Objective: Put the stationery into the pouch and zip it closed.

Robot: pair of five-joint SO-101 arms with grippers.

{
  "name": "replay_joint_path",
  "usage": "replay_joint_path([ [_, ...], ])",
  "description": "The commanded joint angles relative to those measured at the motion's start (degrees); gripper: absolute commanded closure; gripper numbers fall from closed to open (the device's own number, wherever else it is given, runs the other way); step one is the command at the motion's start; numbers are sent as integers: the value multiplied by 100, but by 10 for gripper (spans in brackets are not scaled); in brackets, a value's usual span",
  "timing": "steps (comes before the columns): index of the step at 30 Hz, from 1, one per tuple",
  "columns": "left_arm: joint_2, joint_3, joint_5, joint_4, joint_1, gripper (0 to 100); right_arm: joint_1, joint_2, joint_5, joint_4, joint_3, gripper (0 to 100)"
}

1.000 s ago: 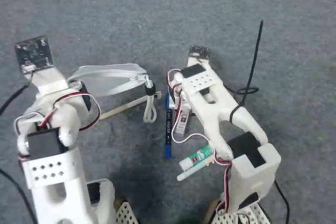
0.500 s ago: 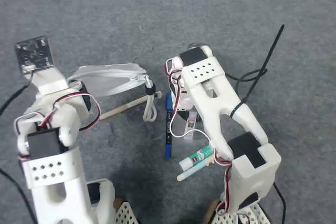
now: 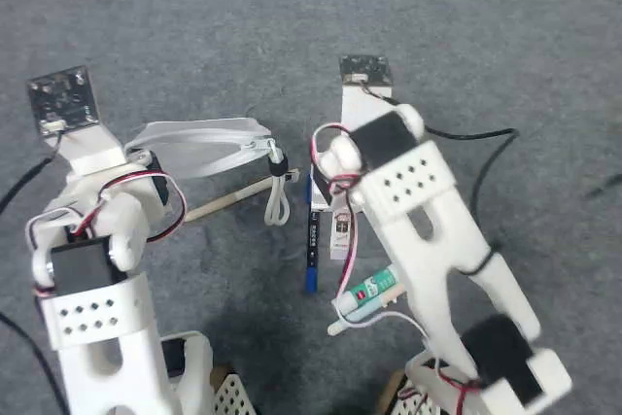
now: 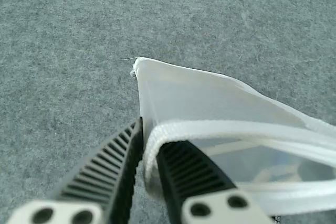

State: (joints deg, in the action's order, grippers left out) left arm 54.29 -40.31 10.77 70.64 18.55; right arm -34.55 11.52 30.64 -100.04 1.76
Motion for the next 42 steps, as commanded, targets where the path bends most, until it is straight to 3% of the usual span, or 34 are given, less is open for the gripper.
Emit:
replay_joint_path([
  [1, 26, 13, 88, -211, -35, 989, -92, 796, -97, 259, 105, 993],
  [9, 26, 4, 88, -220, -35, 989, -119, 1921, -88, 1587, 79, 993],
  [17, 26, 4, 88, -211, -35, 989, -154, 2132, -105, 2466, 79, 993],
  [24, 26, 4, 88, -202, -35, 989, -866, 2149, -114, 2677, 97, 993],
  [30, 26, 4, 88, -202, -35, 989, -1015, 2141, -123, 2668, 79, 993],
  [36, 26, -75, 88, -281, -35, 989, -1138, 2484, -862, 2607, -185, 993],
  [42, 26, -48, 88, -281, -44, 989, -1147, 3073, -862, 3785, -1363, 993],
])
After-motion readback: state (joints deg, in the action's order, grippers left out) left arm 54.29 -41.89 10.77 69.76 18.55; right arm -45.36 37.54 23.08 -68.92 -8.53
